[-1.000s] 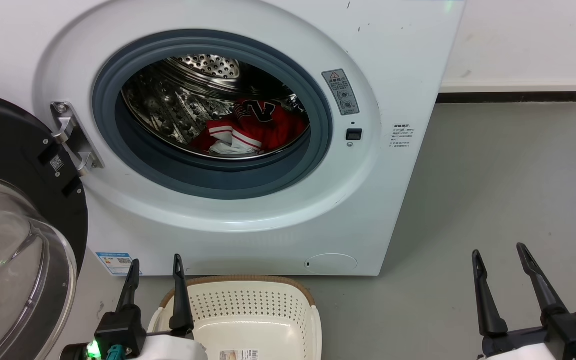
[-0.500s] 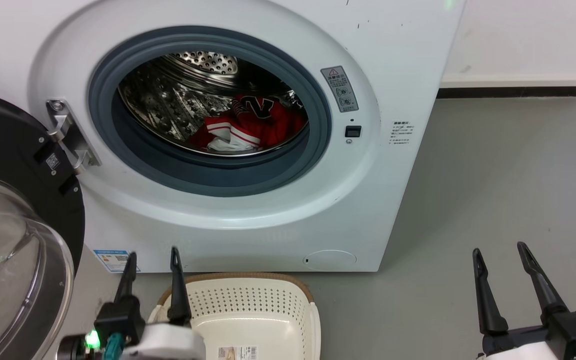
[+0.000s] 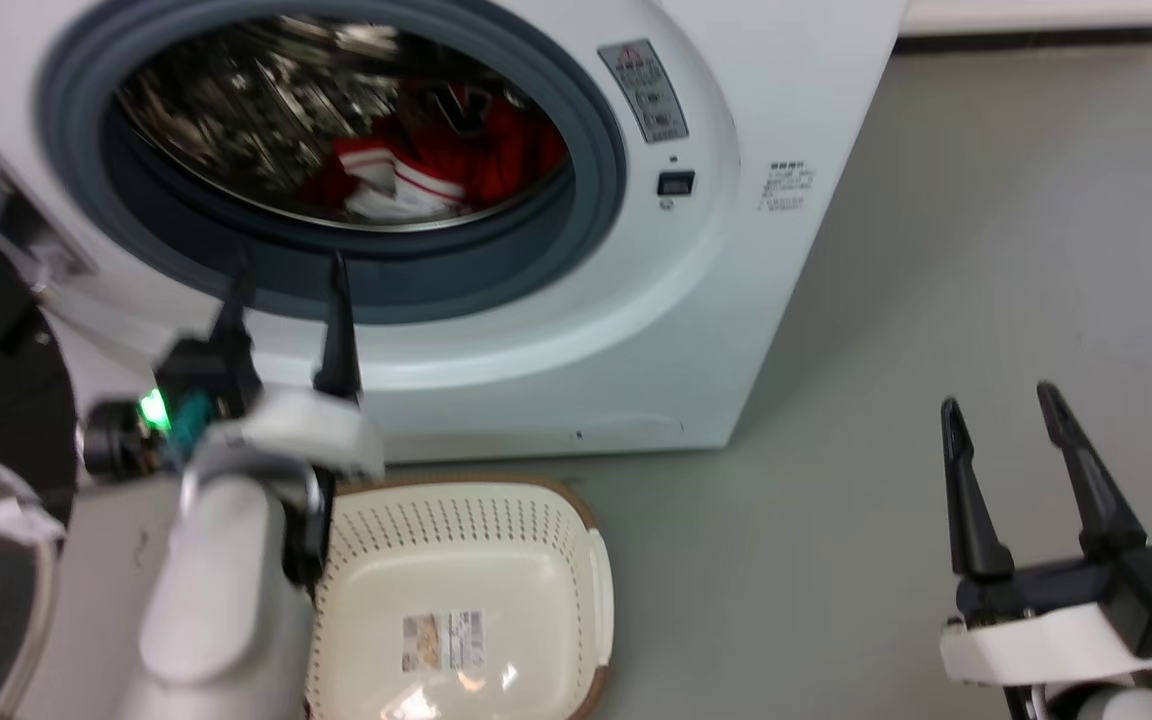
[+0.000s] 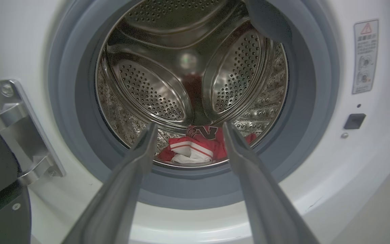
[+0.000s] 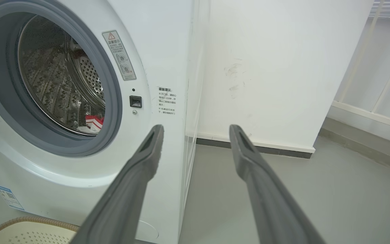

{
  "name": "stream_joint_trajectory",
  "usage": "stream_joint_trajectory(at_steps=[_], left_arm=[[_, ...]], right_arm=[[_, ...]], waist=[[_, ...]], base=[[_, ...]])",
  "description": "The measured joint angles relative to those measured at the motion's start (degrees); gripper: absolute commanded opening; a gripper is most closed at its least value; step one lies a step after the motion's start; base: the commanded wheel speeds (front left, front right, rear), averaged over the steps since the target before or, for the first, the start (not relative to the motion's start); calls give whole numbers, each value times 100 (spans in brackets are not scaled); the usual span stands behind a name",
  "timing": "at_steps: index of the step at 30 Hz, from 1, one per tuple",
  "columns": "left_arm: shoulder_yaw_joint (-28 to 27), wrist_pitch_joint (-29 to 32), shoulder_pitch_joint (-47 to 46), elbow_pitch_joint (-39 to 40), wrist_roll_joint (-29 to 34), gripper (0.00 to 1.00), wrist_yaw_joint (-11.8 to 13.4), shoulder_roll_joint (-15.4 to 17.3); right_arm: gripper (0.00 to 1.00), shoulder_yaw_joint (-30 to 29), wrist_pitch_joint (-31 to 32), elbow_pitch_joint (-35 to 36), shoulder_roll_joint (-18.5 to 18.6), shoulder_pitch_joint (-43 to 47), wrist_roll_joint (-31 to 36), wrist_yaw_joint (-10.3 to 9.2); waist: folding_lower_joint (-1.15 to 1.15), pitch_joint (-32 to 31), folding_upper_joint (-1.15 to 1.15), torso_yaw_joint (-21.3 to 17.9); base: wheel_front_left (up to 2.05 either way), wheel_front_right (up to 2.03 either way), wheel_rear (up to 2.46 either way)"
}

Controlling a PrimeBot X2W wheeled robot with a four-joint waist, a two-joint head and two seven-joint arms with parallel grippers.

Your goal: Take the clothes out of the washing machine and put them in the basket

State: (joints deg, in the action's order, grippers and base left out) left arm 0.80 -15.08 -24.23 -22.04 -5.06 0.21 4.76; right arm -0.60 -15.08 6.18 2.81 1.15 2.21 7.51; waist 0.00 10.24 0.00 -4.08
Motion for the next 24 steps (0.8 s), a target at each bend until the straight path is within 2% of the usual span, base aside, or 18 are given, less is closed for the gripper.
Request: stream_joint_trajectory(at_steps=[12, 18, 24], left_arm=[[135, 81, -3410, -2420, 345, 100, -280, 691], [274, 597, -4792, -3396, 478, 100, -434, 1087], [537, 1294, -5942, -3974, 630, 100, -581, 1336]], right_arm=[[100, 200, 0, 230, 9, -1170, -261, 0], [100, 212, 0, 313, 11, -1571, -495, 0], [100, 231, 0, 439, 13, -1781, -690, 0]], waist=[[1, 1569, 0, -383], [2, 2352, 0, -646], [1, 3016, 0, -928]], base=[[0, 0, 0], [0, 0, 0], [0, 0, 0]])
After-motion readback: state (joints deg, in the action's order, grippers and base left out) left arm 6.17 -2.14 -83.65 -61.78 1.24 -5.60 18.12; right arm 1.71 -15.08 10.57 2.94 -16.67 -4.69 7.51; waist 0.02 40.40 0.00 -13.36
